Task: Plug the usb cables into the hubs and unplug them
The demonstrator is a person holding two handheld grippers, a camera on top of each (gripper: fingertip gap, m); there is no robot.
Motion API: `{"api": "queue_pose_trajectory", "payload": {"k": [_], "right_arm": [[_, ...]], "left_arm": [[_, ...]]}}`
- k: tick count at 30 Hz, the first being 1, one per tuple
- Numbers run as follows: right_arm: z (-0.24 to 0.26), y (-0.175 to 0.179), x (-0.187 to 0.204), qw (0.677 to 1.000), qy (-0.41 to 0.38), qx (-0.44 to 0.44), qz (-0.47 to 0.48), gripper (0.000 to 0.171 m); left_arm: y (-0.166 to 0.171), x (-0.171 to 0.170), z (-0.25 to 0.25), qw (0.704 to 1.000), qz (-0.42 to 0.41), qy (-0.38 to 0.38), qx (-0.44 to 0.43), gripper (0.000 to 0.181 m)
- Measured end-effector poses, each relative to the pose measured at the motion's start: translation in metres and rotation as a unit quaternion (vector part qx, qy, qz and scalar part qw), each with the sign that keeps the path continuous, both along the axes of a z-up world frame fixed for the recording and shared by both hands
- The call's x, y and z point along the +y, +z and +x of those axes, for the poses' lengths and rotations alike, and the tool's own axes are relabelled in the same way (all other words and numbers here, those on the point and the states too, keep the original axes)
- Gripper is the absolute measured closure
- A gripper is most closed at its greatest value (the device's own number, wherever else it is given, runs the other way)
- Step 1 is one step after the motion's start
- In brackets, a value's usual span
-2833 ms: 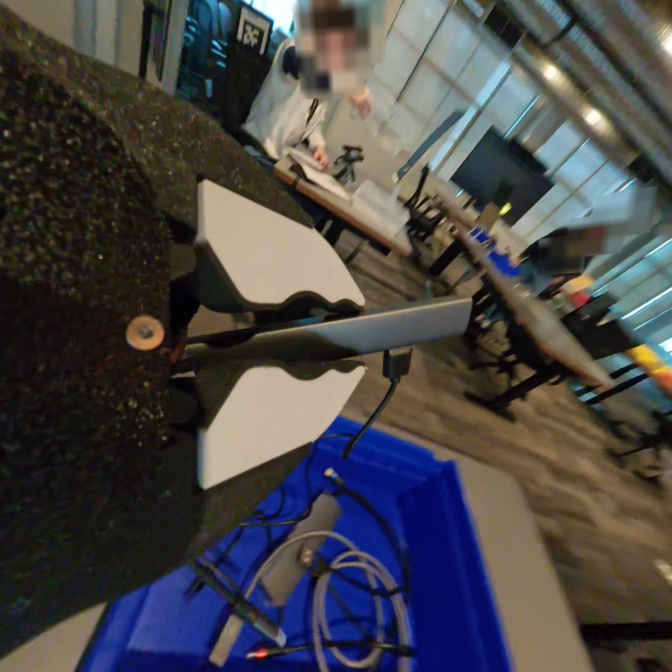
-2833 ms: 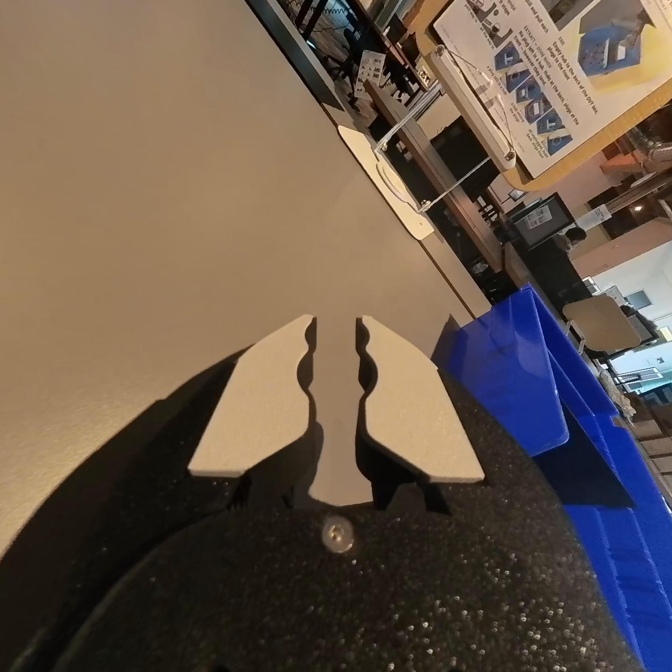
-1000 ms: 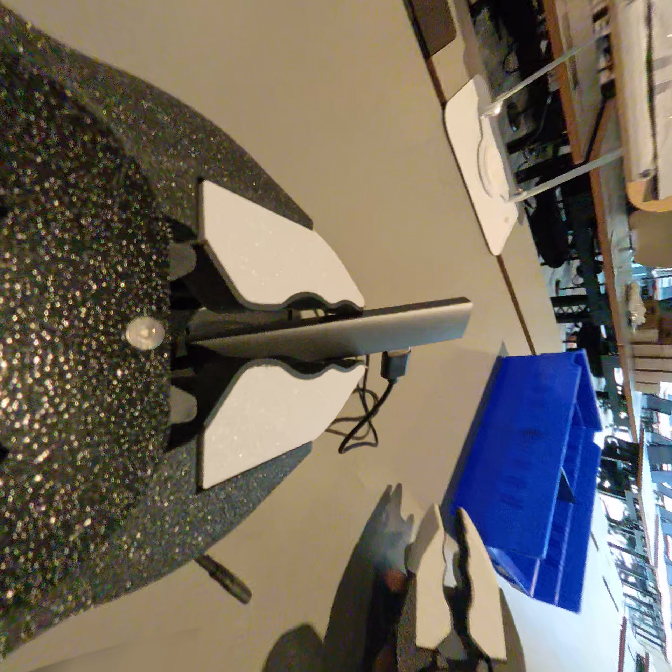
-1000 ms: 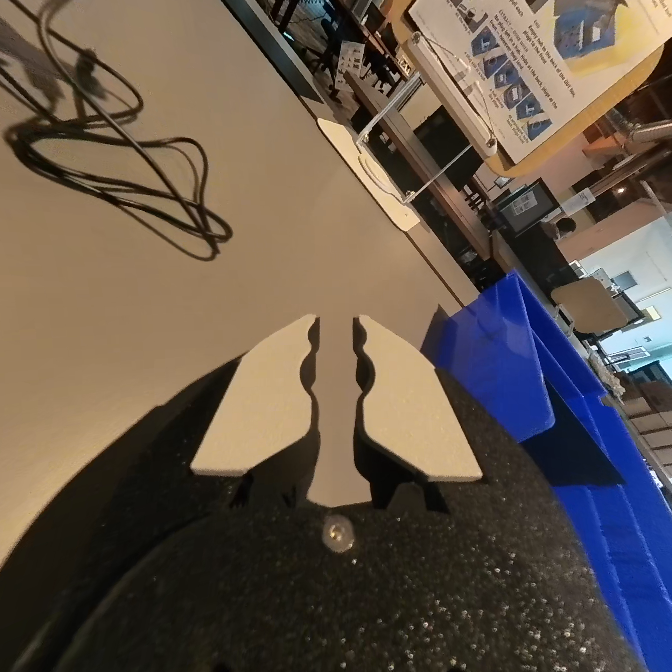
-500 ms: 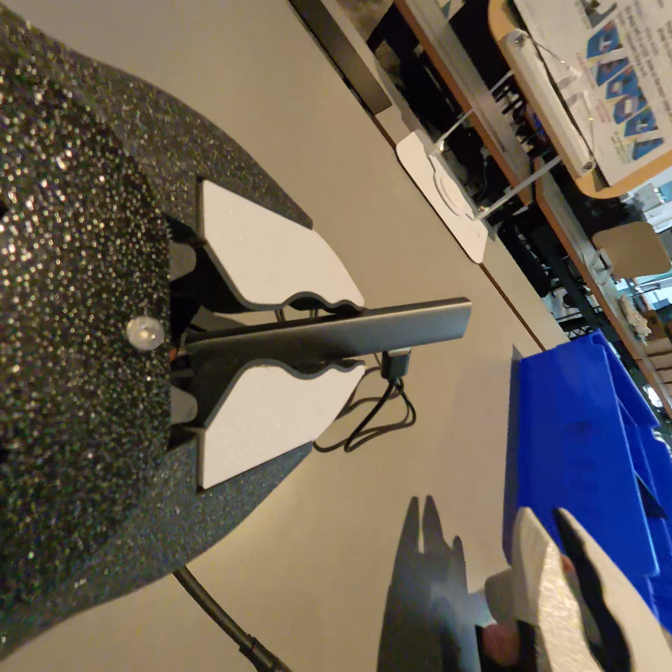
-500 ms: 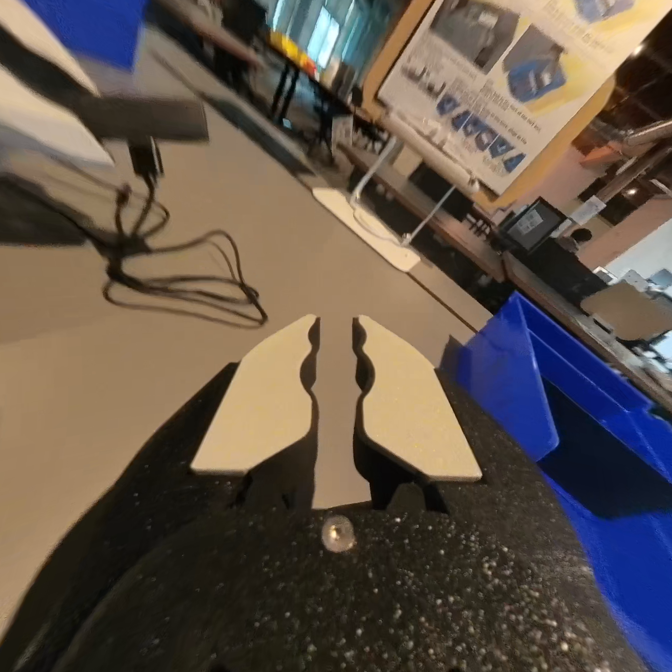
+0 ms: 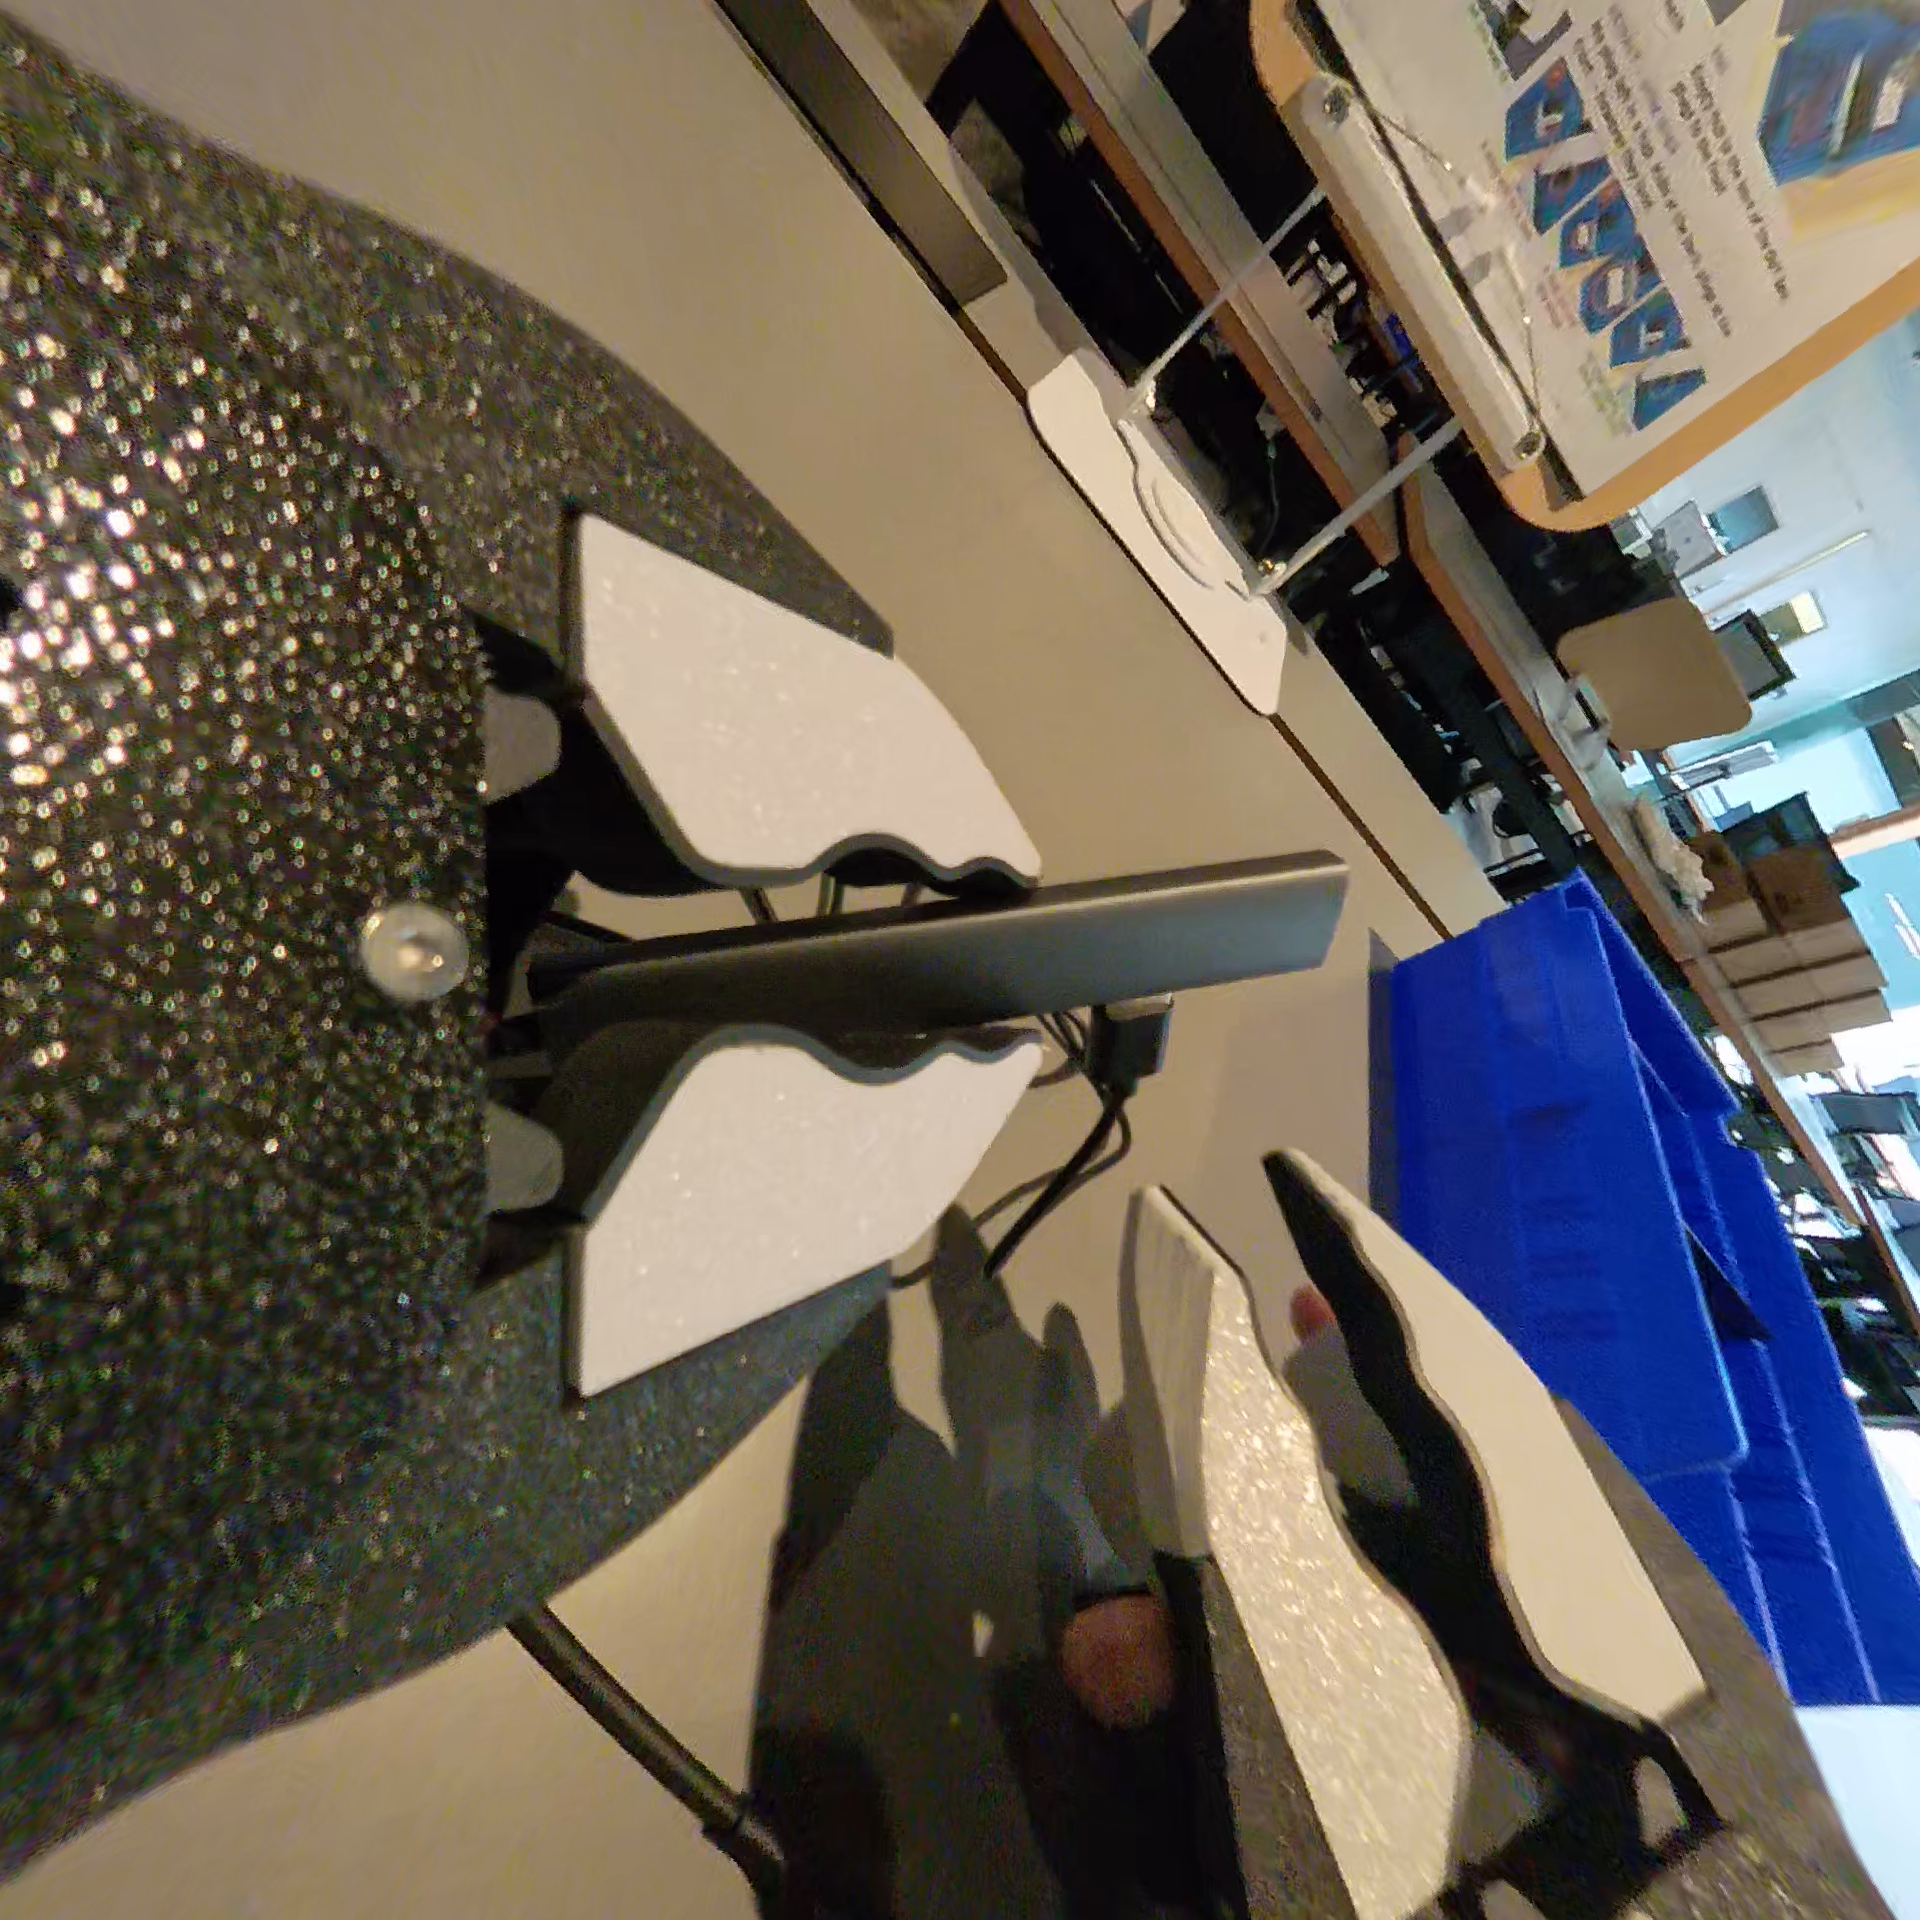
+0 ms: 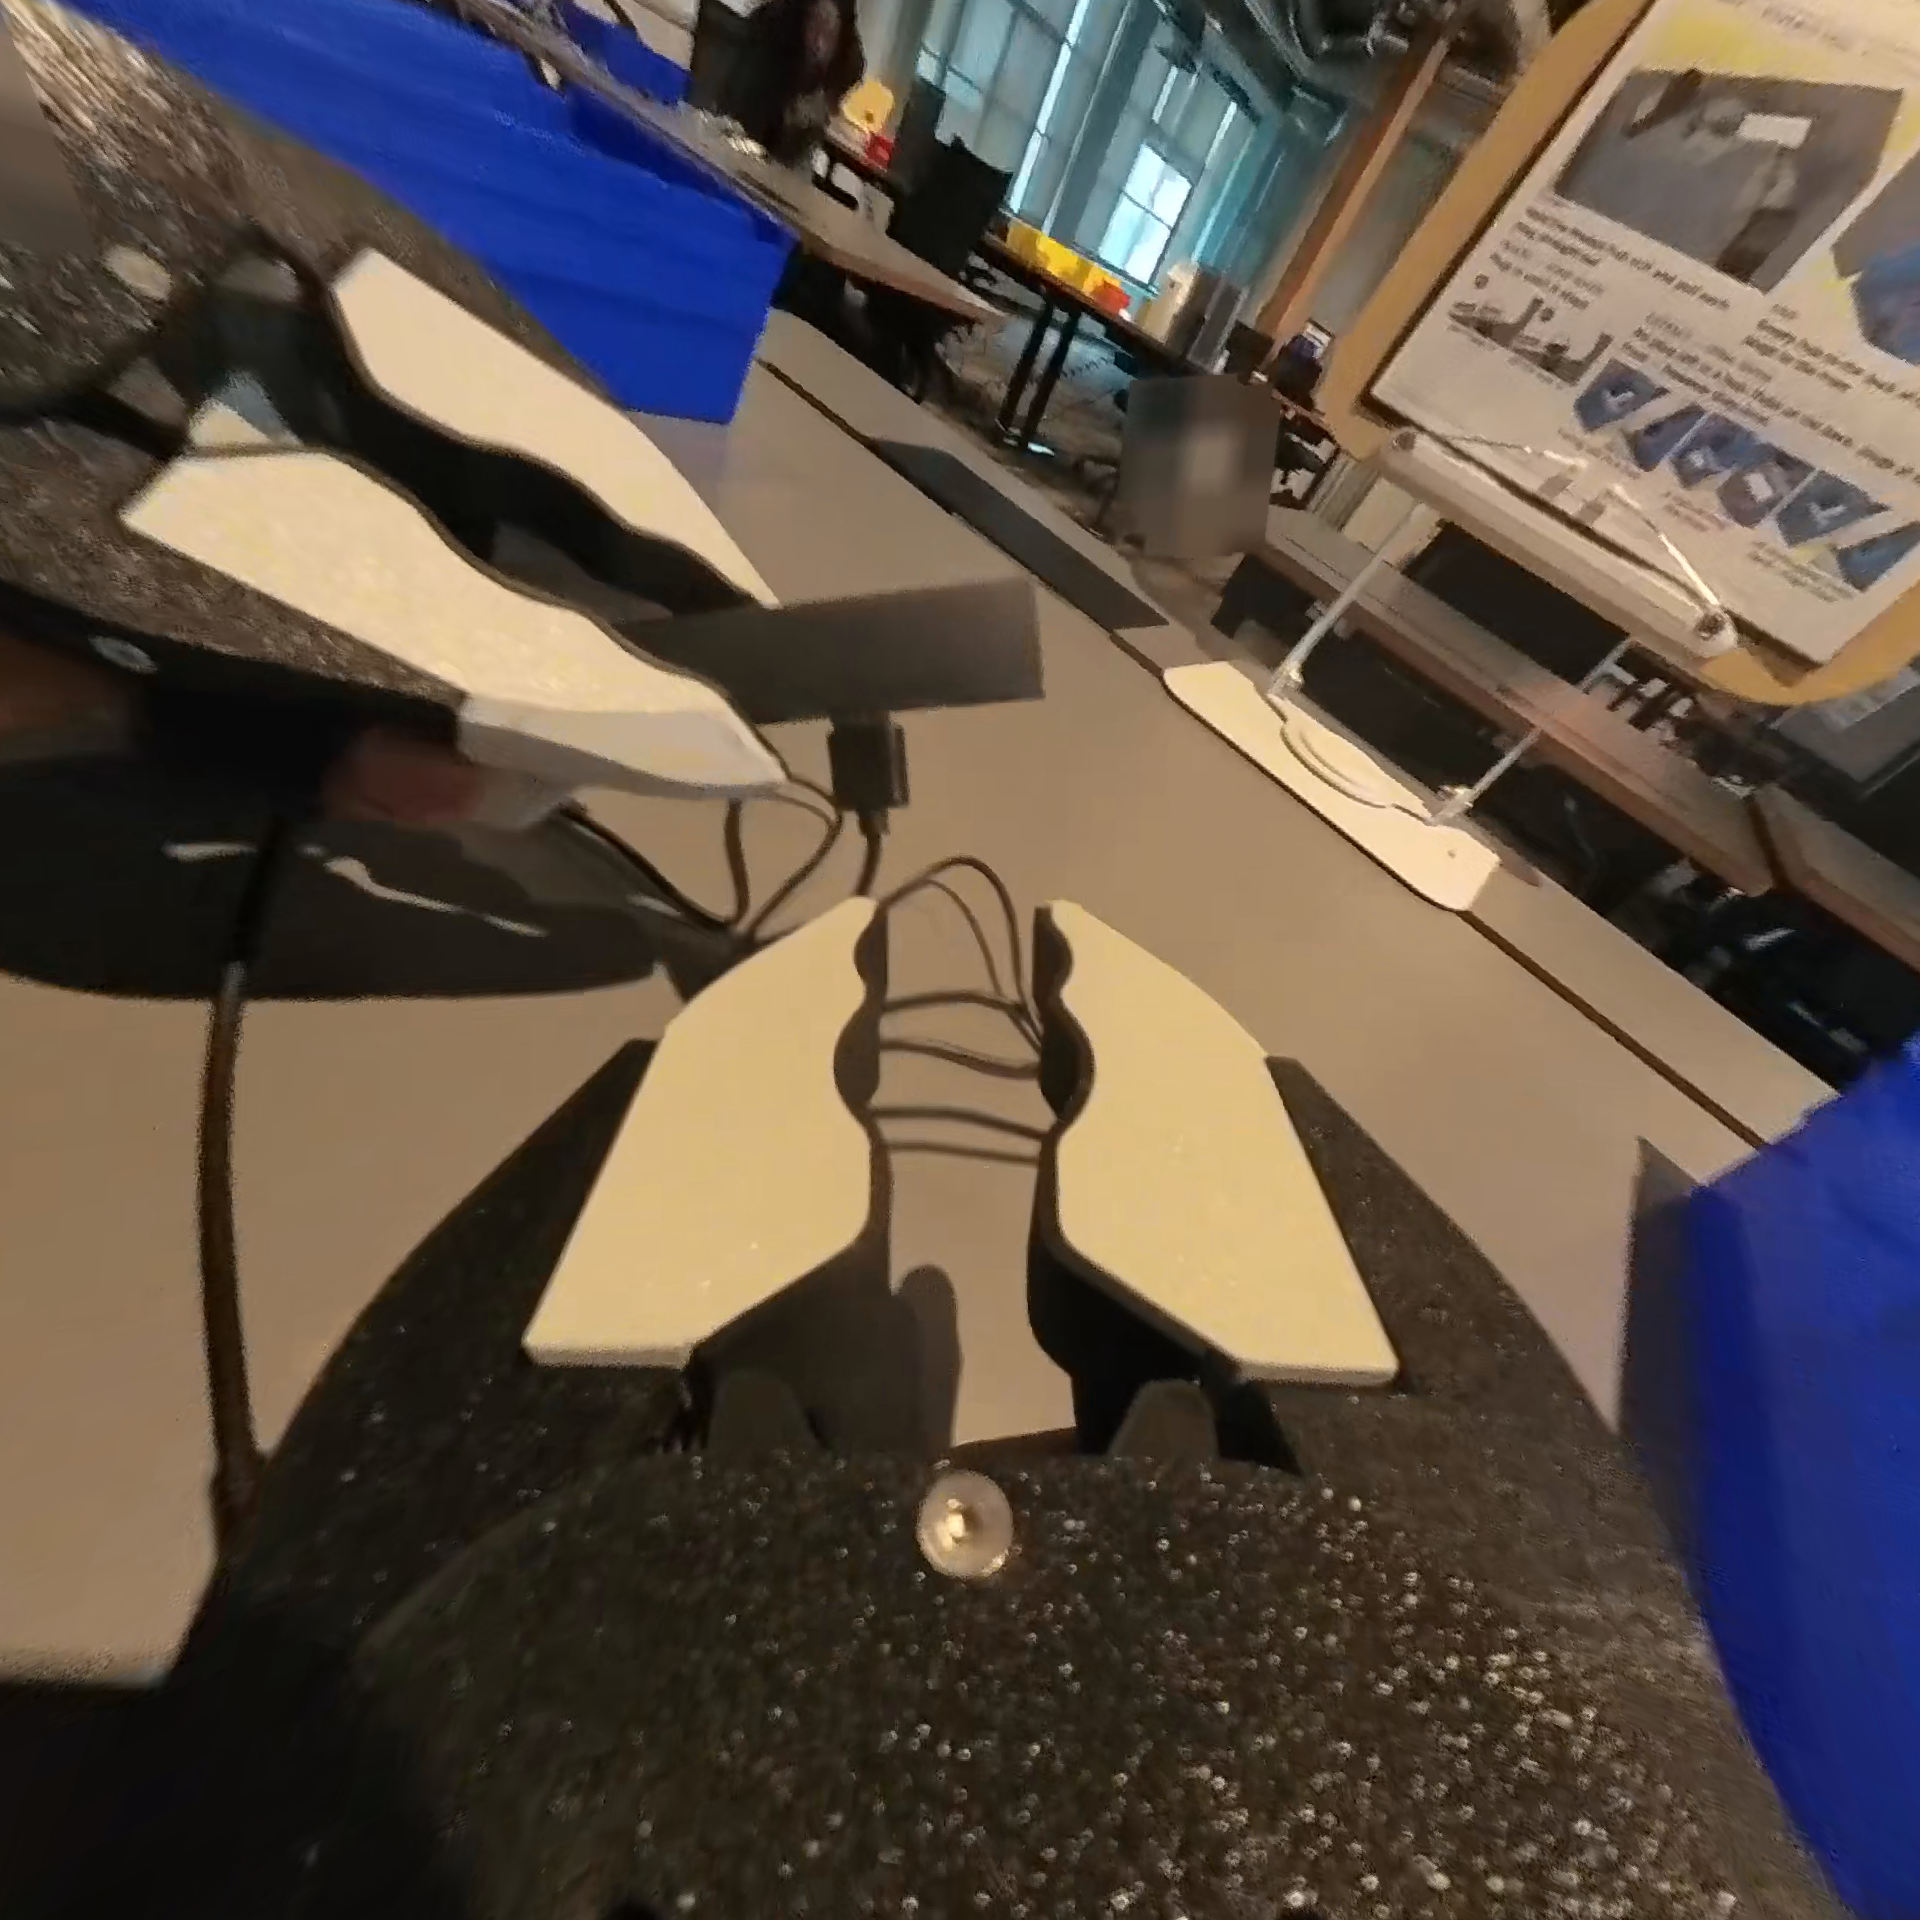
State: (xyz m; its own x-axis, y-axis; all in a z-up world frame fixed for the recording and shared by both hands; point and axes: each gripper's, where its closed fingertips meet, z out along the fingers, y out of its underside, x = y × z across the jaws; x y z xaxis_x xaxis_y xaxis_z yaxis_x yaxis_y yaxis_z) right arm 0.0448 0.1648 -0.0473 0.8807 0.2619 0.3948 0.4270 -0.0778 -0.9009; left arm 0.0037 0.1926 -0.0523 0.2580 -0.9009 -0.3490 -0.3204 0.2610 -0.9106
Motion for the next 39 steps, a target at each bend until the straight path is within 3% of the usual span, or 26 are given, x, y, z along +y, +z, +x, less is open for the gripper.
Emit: {"api": "queue_pose_trajectory", "payload": {"k": [8,12,39], "right_arm": [[-0.015,-0.006,0.002,0.999,0.004,-0.046,-0.001,0.146],[-0.017,-0.008,0.0,0.998,0.005,-0.066,0.004,0.165],[-0.009,-0.025,0.004,0.993,-0.034,-0.102,-0.05,0.169]], "left_arm": [[0.008,-0.02,0.005,0.998,-0.002,-0.061,-0.026,0.158],[0.009,-0.021,0.004,0.997,-0.01,-0.067,-0.031,0.158],[-0.012,-0.002,0.008,0.999,-0.035,0.015,0.035,0.158]]}}
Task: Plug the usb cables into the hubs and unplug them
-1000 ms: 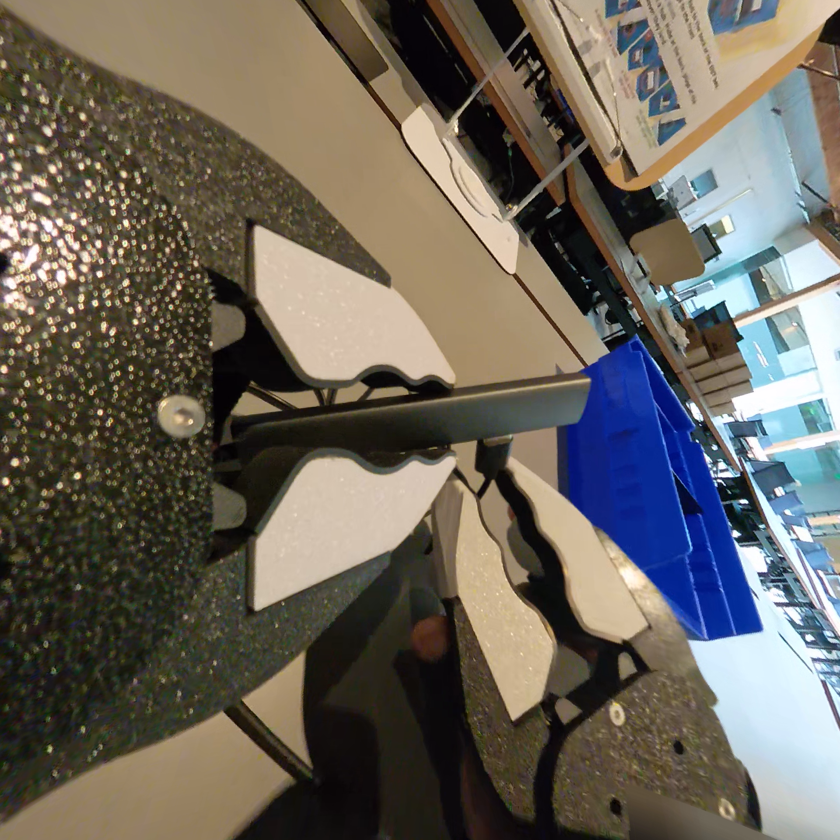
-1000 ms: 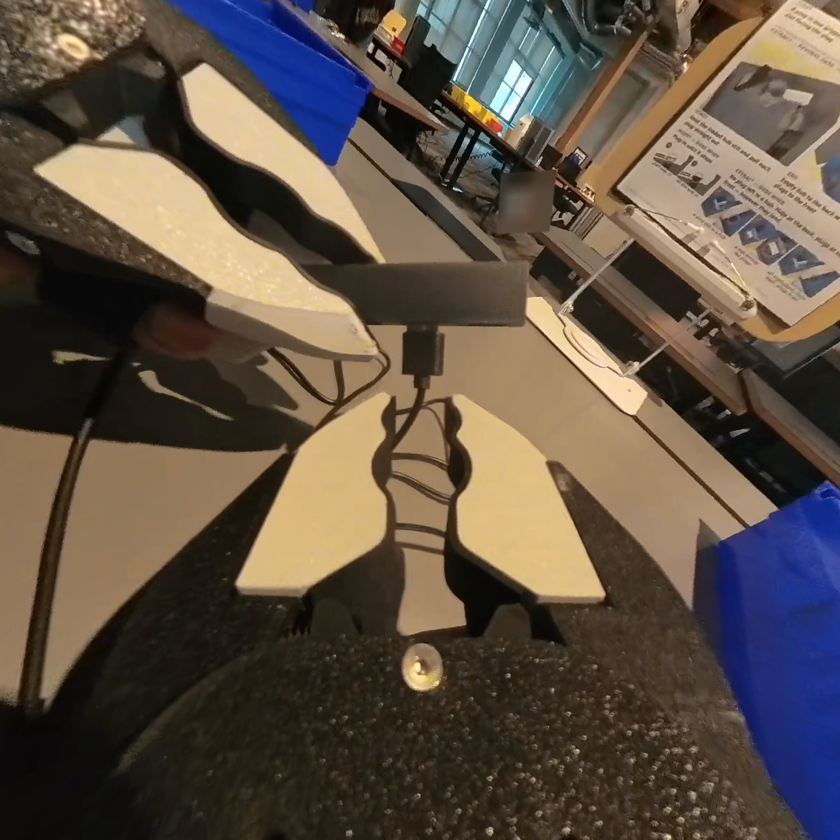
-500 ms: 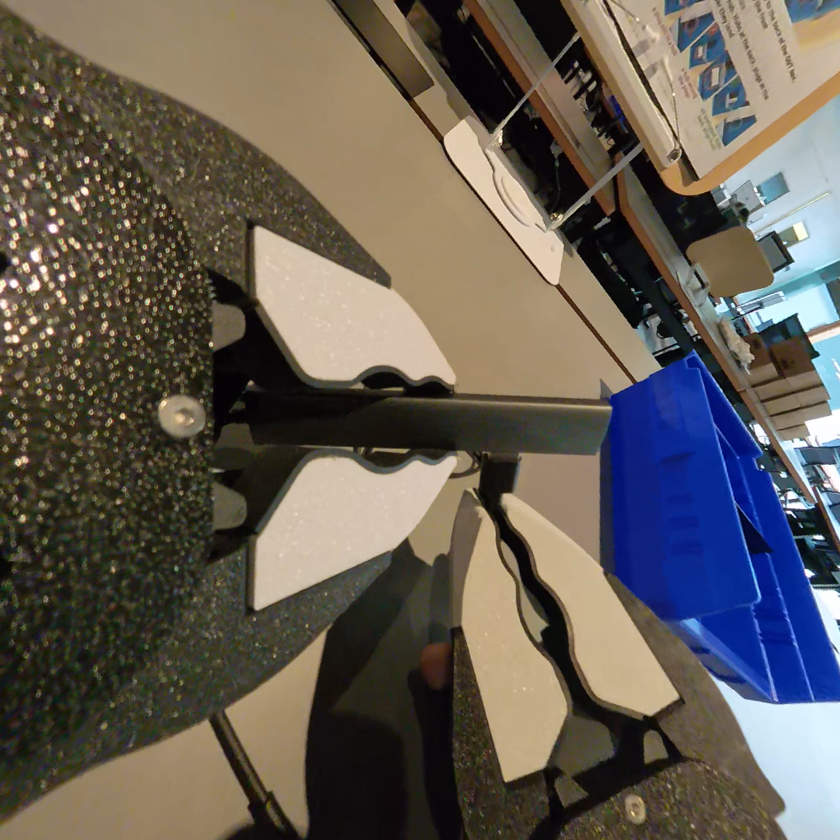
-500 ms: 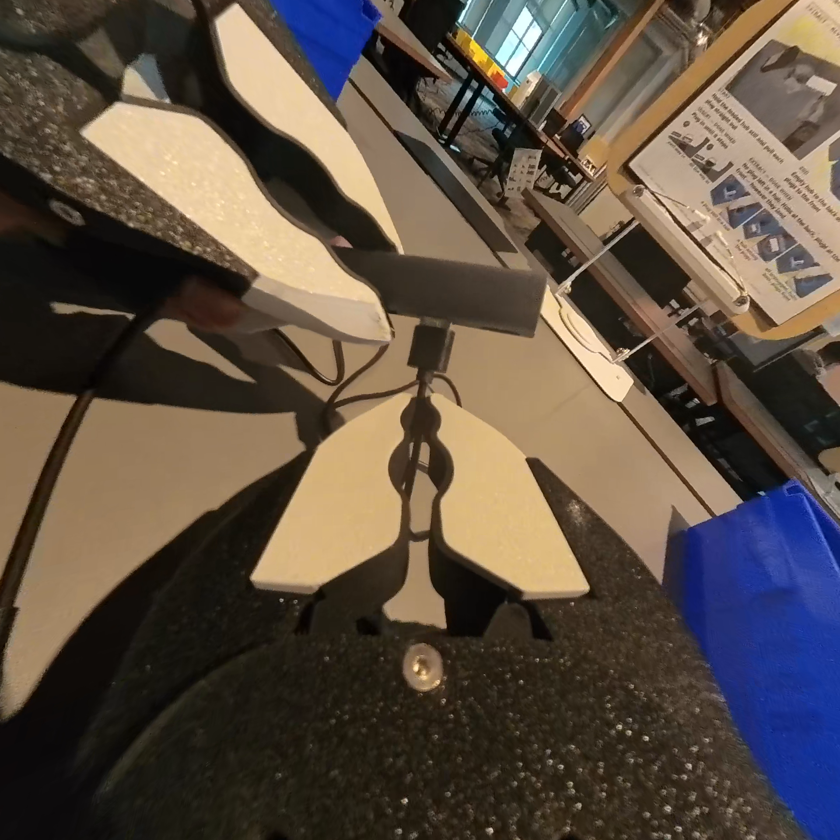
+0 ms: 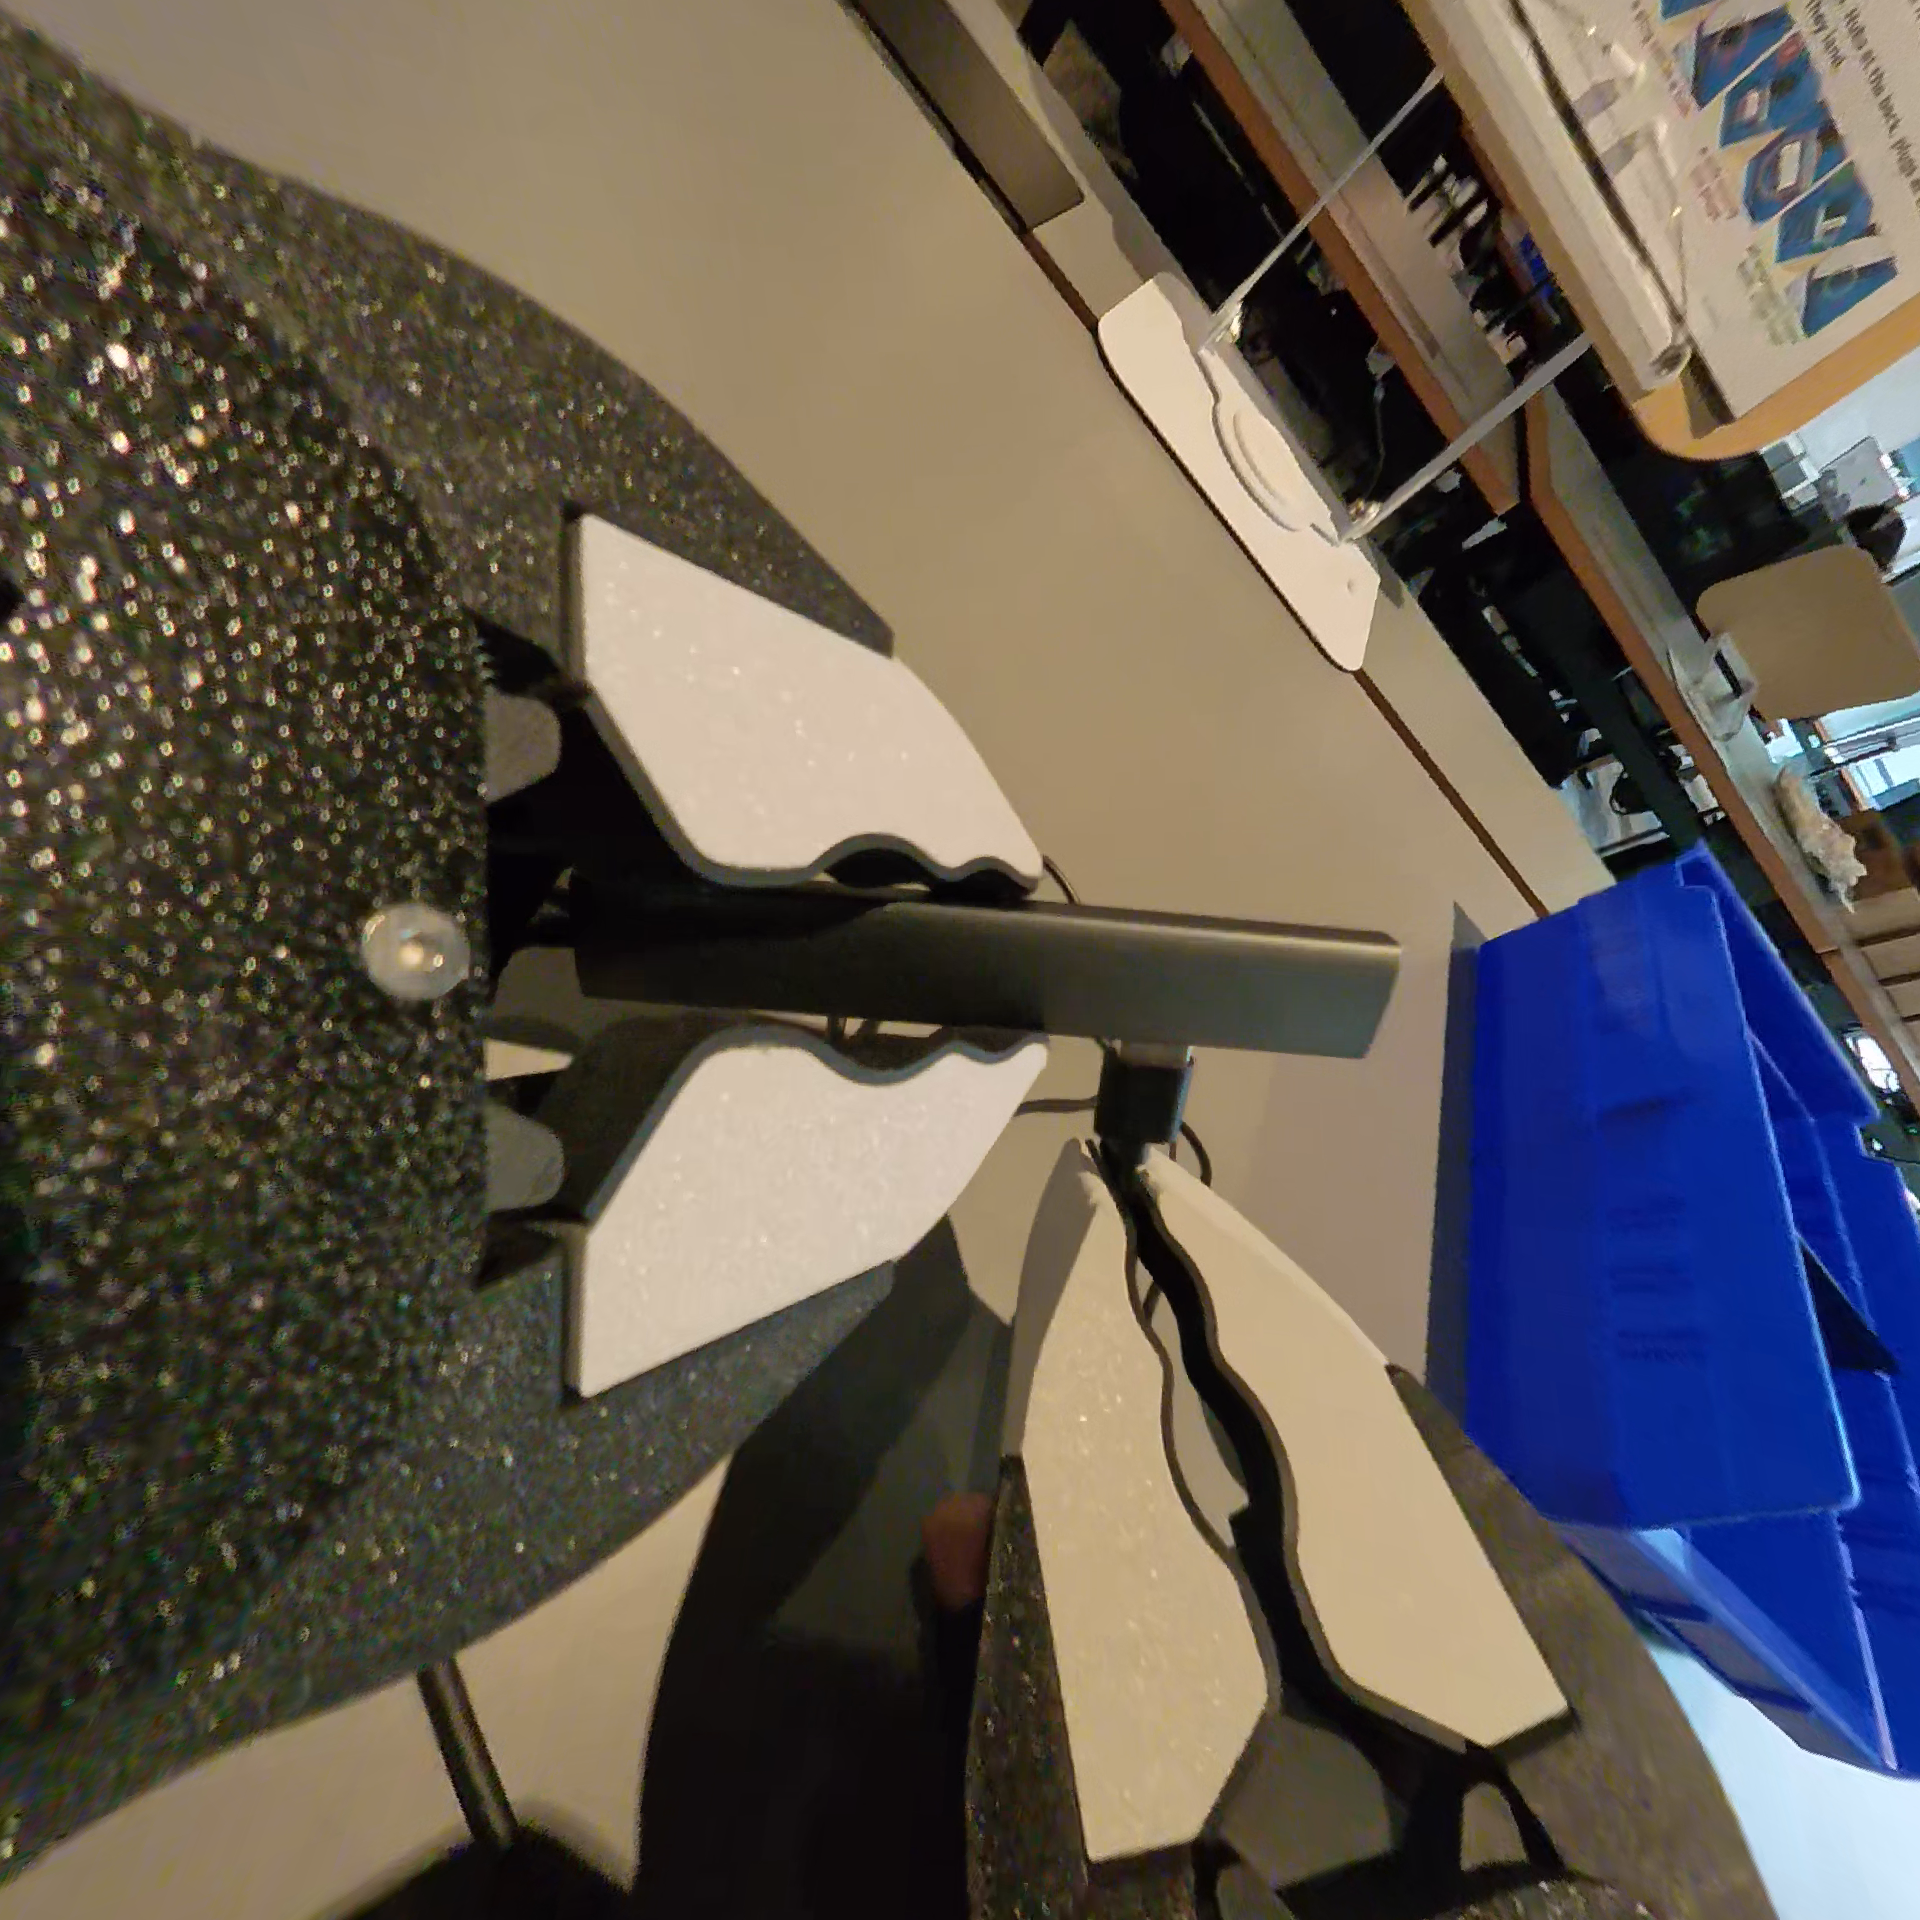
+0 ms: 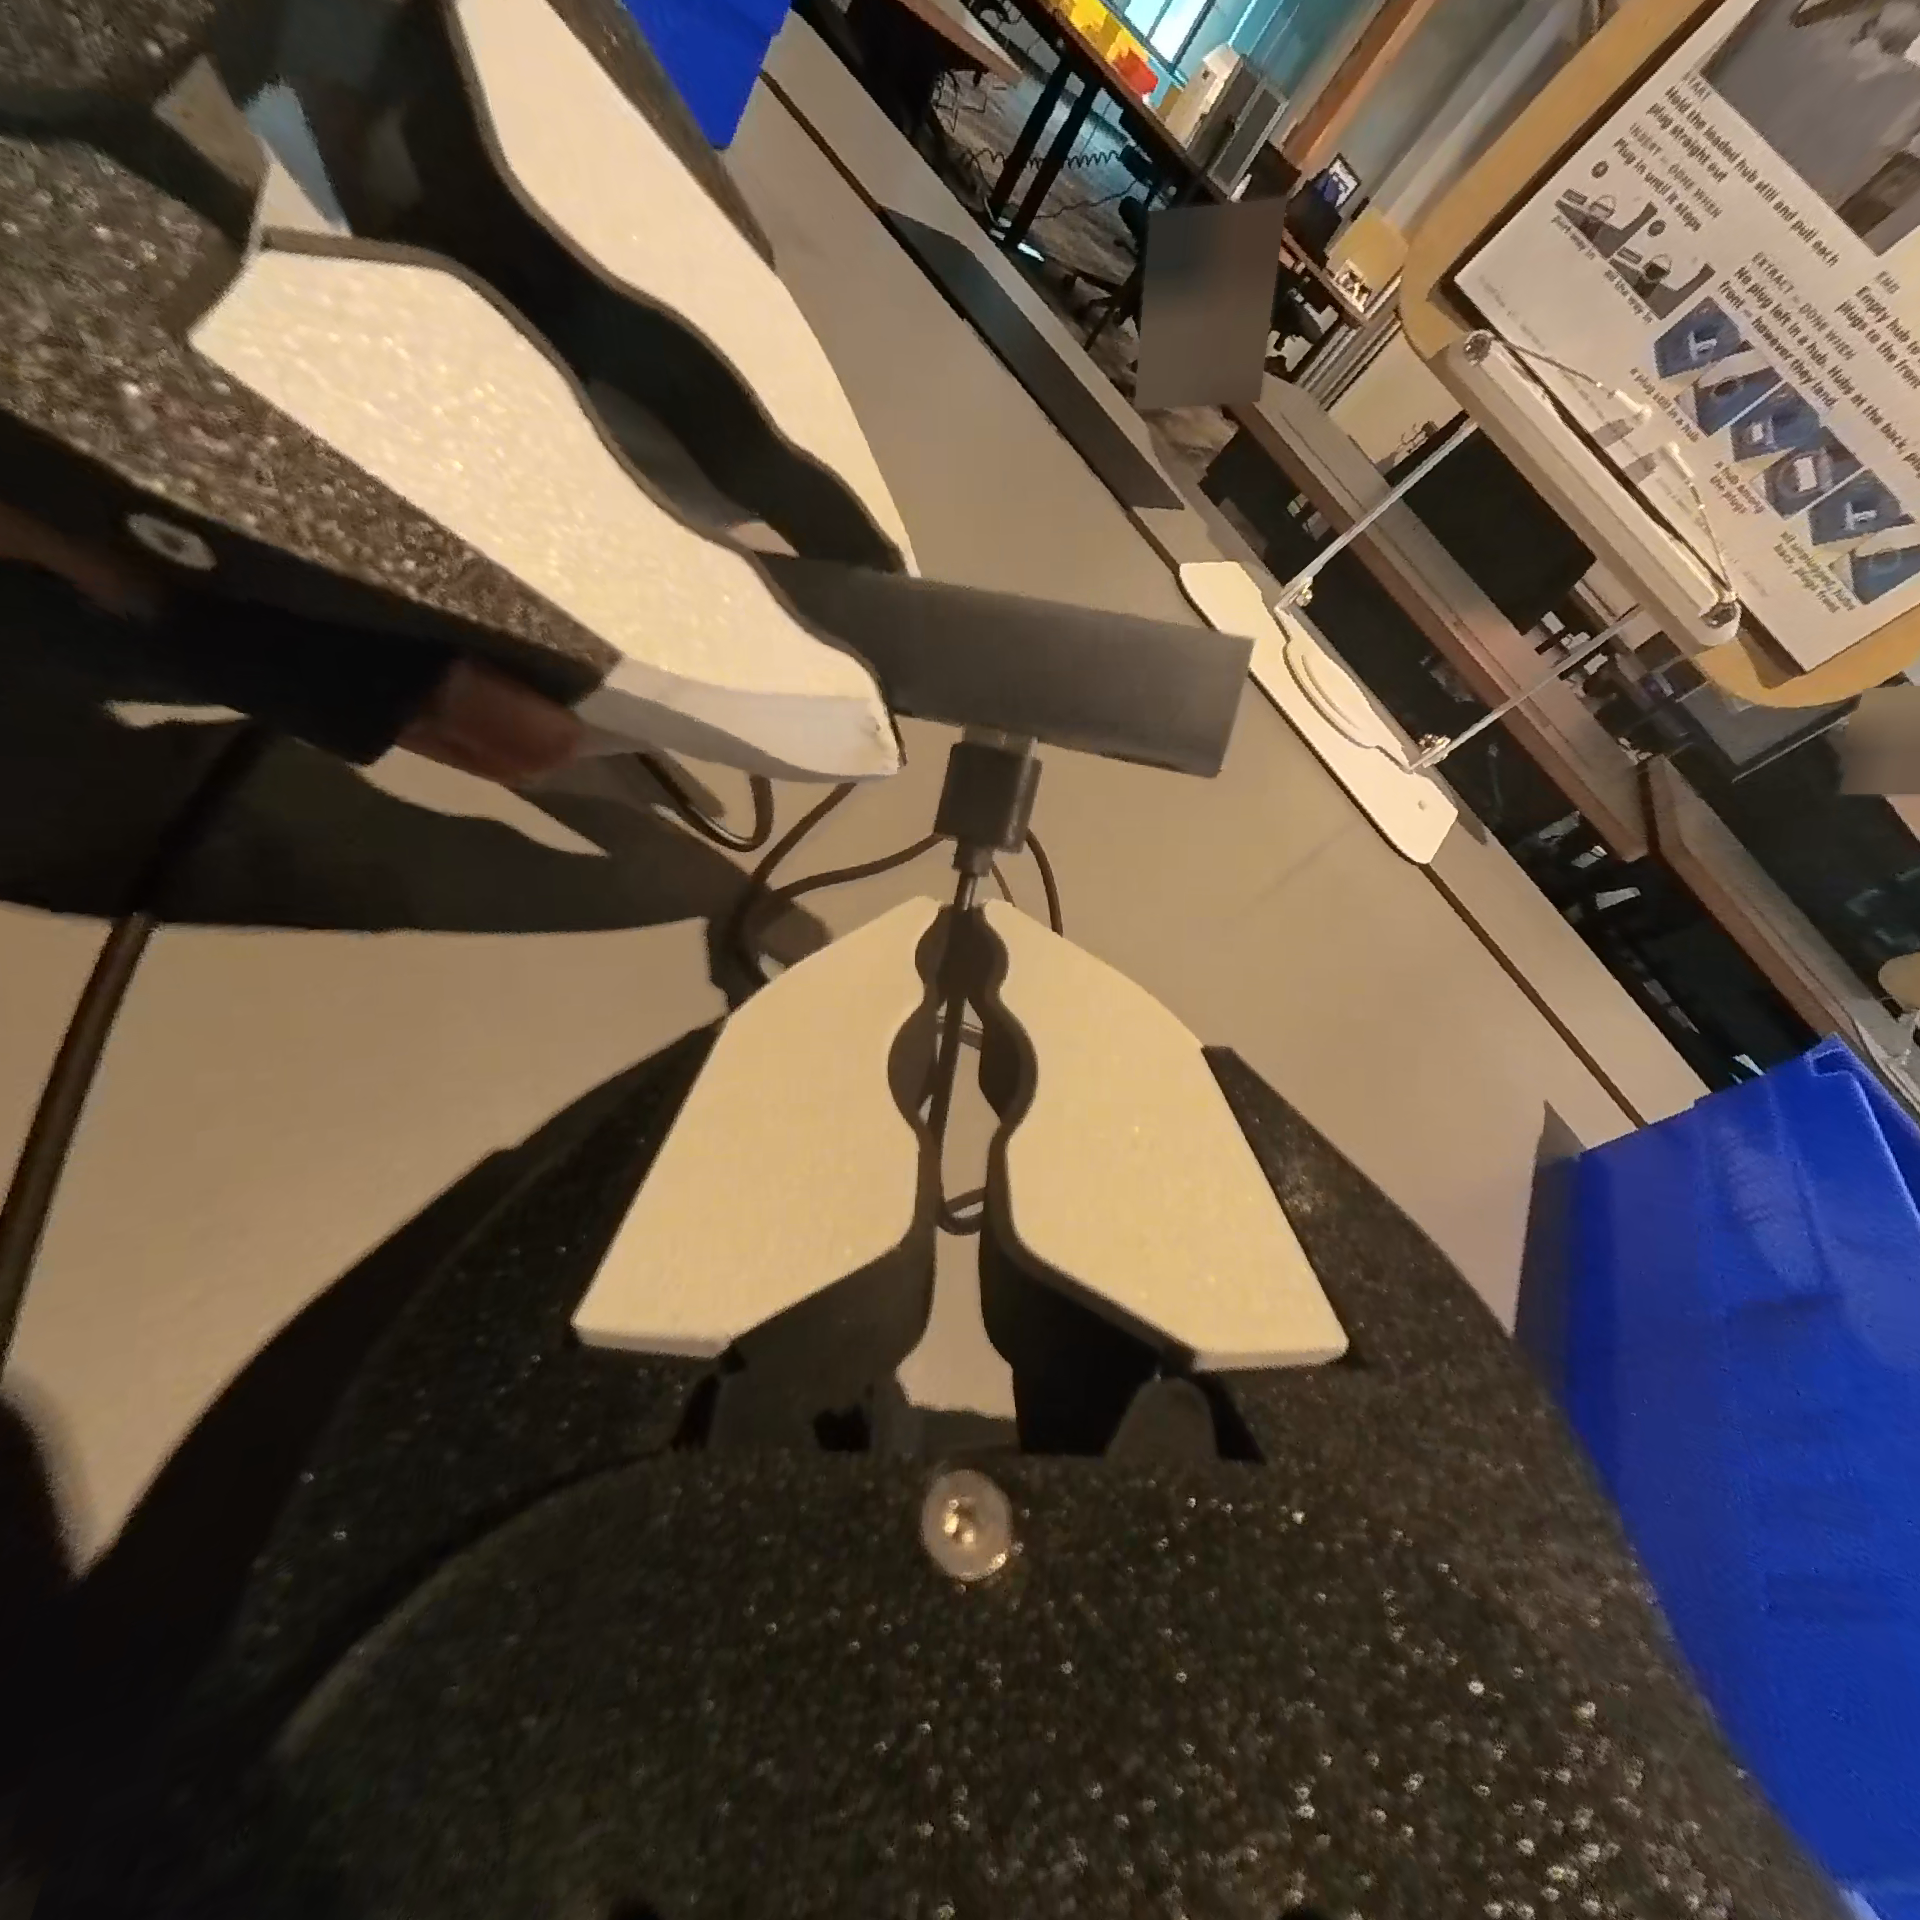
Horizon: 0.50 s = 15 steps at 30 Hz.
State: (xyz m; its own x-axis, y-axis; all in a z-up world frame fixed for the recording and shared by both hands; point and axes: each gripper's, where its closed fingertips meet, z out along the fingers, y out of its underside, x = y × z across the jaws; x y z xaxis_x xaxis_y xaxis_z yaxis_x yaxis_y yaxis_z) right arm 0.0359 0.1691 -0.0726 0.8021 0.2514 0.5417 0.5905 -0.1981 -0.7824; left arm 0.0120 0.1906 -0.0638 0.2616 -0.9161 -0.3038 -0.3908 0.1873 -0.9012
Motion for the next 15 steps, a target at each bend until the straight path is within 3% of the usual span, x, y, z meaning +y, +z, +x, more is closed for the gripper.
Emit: {"api": "queue_pose_trajectory", "payload": {"k": [15], "right_arm": [[0.0013,-0.0014,0.0021,1.0,-0.011,-0.007,-0.002,0.169]], "left_arm": [[-0.005,0.0049,0.0027,0.996,-0.086,-0.005,0.001,0.157]]}}
